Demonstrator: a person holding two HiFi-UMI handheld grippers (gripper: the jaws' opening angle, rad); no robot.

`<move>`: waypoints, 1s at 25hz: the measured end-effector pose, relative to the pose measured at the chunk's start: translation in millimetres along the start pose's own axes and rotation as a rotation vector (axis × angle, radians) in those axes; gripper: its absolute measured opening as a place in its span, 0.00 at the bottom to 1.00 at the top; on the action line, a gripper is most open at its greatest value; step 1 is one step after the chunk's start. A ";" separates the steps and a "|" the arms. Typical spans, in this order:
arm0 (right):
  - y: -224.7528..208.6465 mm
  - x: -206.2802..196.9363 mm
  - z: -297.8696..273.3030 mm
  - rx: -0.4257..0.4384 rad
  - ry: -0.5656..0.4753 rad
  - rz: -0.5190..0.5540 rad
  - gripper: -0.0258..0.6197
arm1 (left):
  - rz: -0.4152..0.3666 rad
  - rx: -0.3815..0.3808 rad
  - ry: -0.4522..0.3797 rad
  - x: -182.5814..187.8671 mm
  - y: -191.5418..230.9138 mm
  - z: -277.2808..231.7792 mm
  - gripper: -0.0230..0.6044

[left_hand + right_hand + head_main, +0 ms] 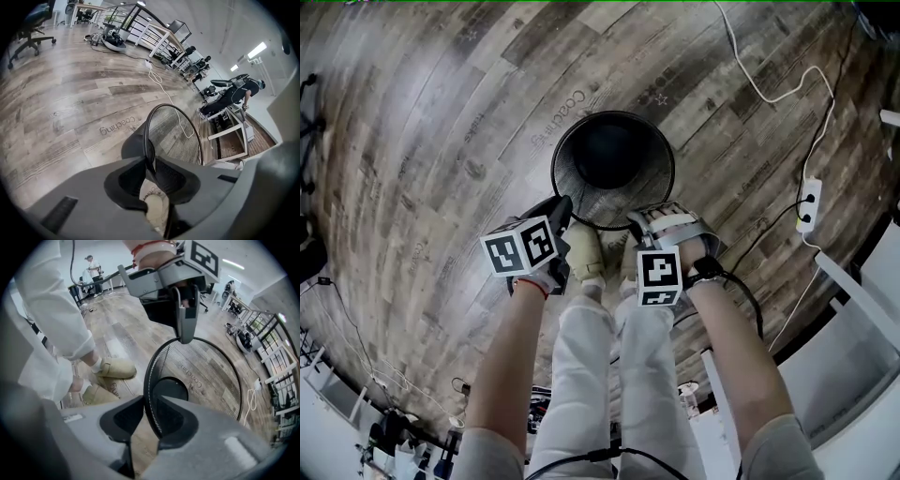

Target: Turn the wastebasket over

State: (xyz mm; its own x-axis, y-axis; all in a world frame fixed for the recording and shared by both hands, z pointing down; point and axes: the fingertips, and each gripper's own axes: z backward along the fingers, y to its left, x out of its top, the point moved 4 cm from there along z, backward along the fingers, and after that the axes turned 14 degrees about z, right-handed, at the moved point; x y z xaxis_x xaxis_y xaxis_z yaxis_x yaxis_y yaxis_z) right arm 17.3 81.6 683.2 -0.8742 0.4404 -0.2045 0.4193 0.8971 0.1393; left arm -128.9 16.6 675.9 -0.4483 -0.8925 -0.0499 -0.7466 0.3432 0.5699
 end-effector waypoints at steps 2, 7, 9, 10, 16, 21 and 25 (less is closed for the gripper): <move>-0.5 0.6 2.6 0.024 -0.031 -0.063 0.18 | 0.009 -0.002 0.002 -3.9 3.1 0.5 0.14; -1.9 -2.0 6.2 0.084 -0.144 -0.190 0.28 | -0.033 0.019 -0.013 -3.0 3.9 2.5 0.14; -2.1 -2.4 9.9 0.104 -0.194 -0.245 0.34 | -0.058 0.028 -0.015 -3.6 3.5 3.2 0.14; -3.3 -2.4 12.8 0.109 -0.215 -0.272 0.34 | -0.062 0.031 -0.017 -4.0 3.7 3.8 0.14; -9.7 -6.2 28.9 0.124 -0.309 -0.380 0.38 | -0.134 0.058 -0.069 1.8 0.1 9.6 0.21; -27.7 -10.7 49.5 0.020 -0.413 -0.531 0.38 | -0.157 0.066 -0.143 15.1 -3.1 20.6 0.28; -41.9 -20.6 69.9 -0.055 -0.486 -0.664 0.31 | -0.198 0.077 -0.260 28.7 -9.7 38.1 0.28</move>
State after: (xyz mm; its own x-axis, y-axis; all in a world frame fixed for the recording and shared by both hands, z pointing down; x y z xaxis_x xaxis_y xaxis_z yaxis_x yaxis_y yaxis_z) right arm 34.8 37.5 613.8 -0.7274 -0.2032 -0.6554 -0.1708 0.9787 -0.1138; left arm -153.2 -1.2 637.7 -0.3944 -0.8426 -0.3668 -0.8619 0.2008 0.4655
